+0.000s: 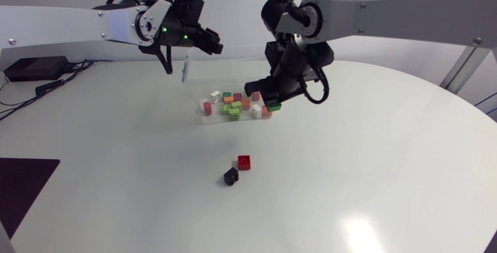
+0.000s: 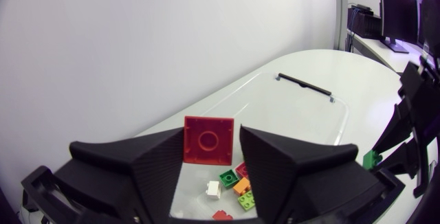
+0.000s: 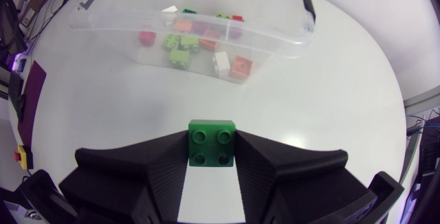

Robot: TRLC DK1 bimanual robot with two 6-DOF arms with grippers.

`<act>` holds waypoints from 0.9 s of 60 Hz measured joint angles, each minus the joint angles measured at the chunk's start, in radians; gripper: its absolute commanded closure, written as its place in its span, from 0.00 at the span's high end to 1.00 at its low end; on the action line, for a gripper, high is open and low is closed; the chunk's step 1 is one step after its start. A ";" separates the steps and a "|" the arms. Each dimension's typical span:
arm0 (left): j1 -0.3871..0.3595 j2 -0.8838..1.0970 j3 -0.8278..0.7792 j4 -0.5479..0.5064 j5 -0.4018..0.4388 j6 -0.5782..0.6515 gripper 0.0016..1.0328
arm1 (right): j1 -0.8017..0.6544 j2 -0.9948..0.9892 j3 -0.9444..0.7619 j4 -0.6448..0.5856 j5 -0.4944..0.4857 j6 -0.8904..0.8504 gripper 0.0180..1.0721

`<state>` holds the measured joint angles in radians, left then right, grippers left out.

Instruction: Place the duplo bricks in the container

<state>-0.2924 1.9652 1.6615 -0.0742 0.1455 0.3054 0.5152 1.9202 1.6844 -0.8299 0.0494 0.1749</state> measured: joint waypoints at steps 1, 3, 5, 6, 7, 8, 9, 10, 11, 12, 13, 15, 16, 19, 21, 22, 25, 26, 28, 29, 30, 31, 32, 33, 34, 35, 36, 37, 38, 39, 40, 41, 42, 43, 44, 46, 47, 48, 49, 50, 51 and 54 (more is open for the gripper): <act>0.000 0.009 0.005 -0.005 -0.002 0.000 0.95 | -0.003 -0.004 0.000 0.002 0.000 -0.002 0.34; 0.000 0.018 0.006 -0.012 -0.002 0.000 0.95 | -0.010 -0.012 0.002 0.003 -0.004 -0.003 0.34; 0.000 0.024 0.006 -0.028 -0.003 0.001 0.95 | -0.018 -0.018 0.005 0.004 -0.009 -0.004 0.34; 0.000 0.024 0.006 -0.034 -0.004 0.001 0.95 | -0.021 -0.019 0.008 0.004 -0.011 -0.006 0.34; 0.000 0.024 0.004 -0.039 -0.005 0.001 0.95 | -0.025 -0.020 0.012 0.004 -0.014 -0.007 0.34; 0.000 0.024 0.003 -0.040 -0.005 0.001 0.95 | -0.028 -0.021 0.016 0.005 -0.016 -0.008 0.34; 0.000 0.023 0.000 -0.041 -0.005 0.002 0.95 | -0.030 -0.021 0.020 0.005 -0.018 -0.011 0.34; 0.000 0.019 -0.003 -0.041 -0.005 0.003 0.95 | -0.033 -0.021 0.025 0.007 -0.019 -0.014 0.34; 0.000 0.015 -0.008 -0.040 -0.005 0.005 0.95 | -0.034 -0.021 0.030 0.011 -0.019 -0.015 0.34; 0.000 0.005 -0.018 -0.042 -0.005 0.009 0.95 | -0.038 -0.021 0.037 0.014 -0.019 -0.016 0.34; 0.000 -0.003 -0.027 -0.045 -0.006 0.012 0.95 | -0.039 -0.021 0.041 0.016 -0.020 -0.018 0.34; 0.000 -0.027 -0.053 -0.052 -0.005 0.023 0.95 | -0.041 -0.021 0.050 0.023 -0.021 -0.019 0.34; 0.000 -0.039 -0.067 -0.056 -0.005 0.032 0.95 | -0.041 -0.021 0.055 0.024 -0.022 -0.020 0.34; 0.000 -0.086 -0.120 -0.063 -0.006 0.052 0.95 | -0.041 -0.021 0.074 0.027 -0.023 -0.023 0.34; -0.001 -0.133 -0.161 -0.076 -0.005 0.069 0.95 | -0.041 -0.021 0.085 0.031 -0.023 -0.024 0.34; -0.001 -0.155 -0.179 -0.083 -0.006 0.078 0.95 | -0.041 -0.021 0.092 0.033 -0.023 -0.026 0.34; -0.003 -0.219 -0.231 -0.107 -0.005 0.101 0.95 | -0.040 -0.021 0.113 0.046 -0.024 -0.026 0.34; -0.004 -0.237 -0.245 -0.112 -0.005 0.109 0.95 | -0.040 -0.021 0.119 0.050 -0.024 -0.026 0.34; -0.006 -0.282 -0.280 -0.121 -0.005 0.123 0.95 | -0.040 -0.021 0.132 0.058 -0.023 -0.027 0.34; -0.007 -0.308 -0.299 -0.128 -0.005 0.133 0.95 | -0.040 -0.021 0.138 0.064 -0.023 -0.027 0.34; -0.009 -0.324 -0.311 -0.132 -0.005 0.141 0.95 | -0.039 -0.021 0.144 0.071 -0.023 -0.027 0.34; -0.011 -0.340 -0.323 -0.138 -0.005 0.145 0.95 | -0.039 -0.021 0.148 0.077 -0.024 -0.030 0.34; -0.013 -0.365 -0.341 -0.145 -0.005 0.155 0.95 | -0.039 -0.018 0.156 0.087 -0.023 -0.030 0.34; -0.015 -0.380 -0.353 -0.154 -0.005 0.164 0.95 | -0.039 -0.017 0.161 0.094 -0.023 -0.033 0.34; -0.018 -0.395 -0.365 -0.161 -0.004 0.169 0.95 | -0.039 -0.014 0.167 0.103 -0.023 -0.037 0.34; -0.020 -0.414 -0.382 -0.169 -0.005 0.179 0.95 | -0.039 -0.012 0.173 0.109 -0.023 -0.041 0.34; -0.024 -0.429 -0.396 -0.175 -0.004 0.188 0.95 | -0.038 -0.009 0.179 0.115 -0.023 -0.041 0.34; -0.027 -0.442 -0.408 -0.182 -0.005 0.196 0.95 | -0.038 -0.007 0.183 0.119 -0.023 -0.043 0.34; -0.032 -0.455 -0.422 -0.189 -0.005 0.204 0.95 | -0.037 -0.002 0.190 0.130 -0.023 -0.047 0.34; -0.034 -0.463 -0.430 -0.192 -0.005 0.209 0.95 | -0.036 0.001 0.194 0.136 -0.023 -0.048 0.34; -0.040 -0.477 -0.449 -0.198 -0.004 0.219 0.95 | -0.034 0.006 0.198 0.151 -0.023 -0.048 0.34; -0.045 -0.486 -0.460 -0.202 -0.003 0.224 0.95 | -0.033 0.009 0.201 0.159 -0.023 -0.049 0.34; -0.052 -0.500 -0.482 -0.210 -0.002 0.236 0.95 | -0.031 0.016 0.204 0.174 -0.023 -0.050 0.34; -0.057 -0.507 -0.493 -0.216 -0.002 0.243 0.95 | -0.029 0.019 0.206 0.182 -0.023 -0.052 0.34; -0.063 -0.513 -0.505 -0.225 -0.002 0.248 0.95 | -0.026 0.024 0.208 0.190 -0.023 -0.053 0.34; -0.075 -0.525 -0.537 -0.240 -0.001 0.262 0.95 | -0.021 0.036 0.212 0.214 -0.023 -0.056 0.34; -0.080 -0.529 -0.552 -0.243 -0.001 0.269 0.95 | -0.018 0.042 0.213 0.227 -0.023 -0.056 0.34; -0.085 -0.532 -0.563 -0.244 -0.001 0.273 0.95 | -0.015 0.048 0.214 0.238 -0.023 -0.057 0.34; -0.092 -0.534 -0.578 -0.246 -0.001 0.277 0.95 | -0.012 0.056 0.216 0.250 -0.024 -0.061 0.34; -0.097 -0.536 -0.589 -0.248 -0.001 0.281 0.95 | -0.011 0.062 0.219 0.258 -0.023 -0.063 0.34; -0.103 -0.537 -0.603 -0.249 -0.001 0.285 0.95 | -0.009 0.068 0.221 0.263 -0.024 -0.066 0.34; -0.115 -0.538 -0.643 -0.251 0.002 0.299 0.95 | 0.001 0.101 0.238 0.285 -0.026 -0.073 0.34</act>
<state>-0.4076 1.4269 1.0187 -0.3252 0.1471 0.6041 0.5163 2.0216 1.9221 -0.5449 0.0238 0.1020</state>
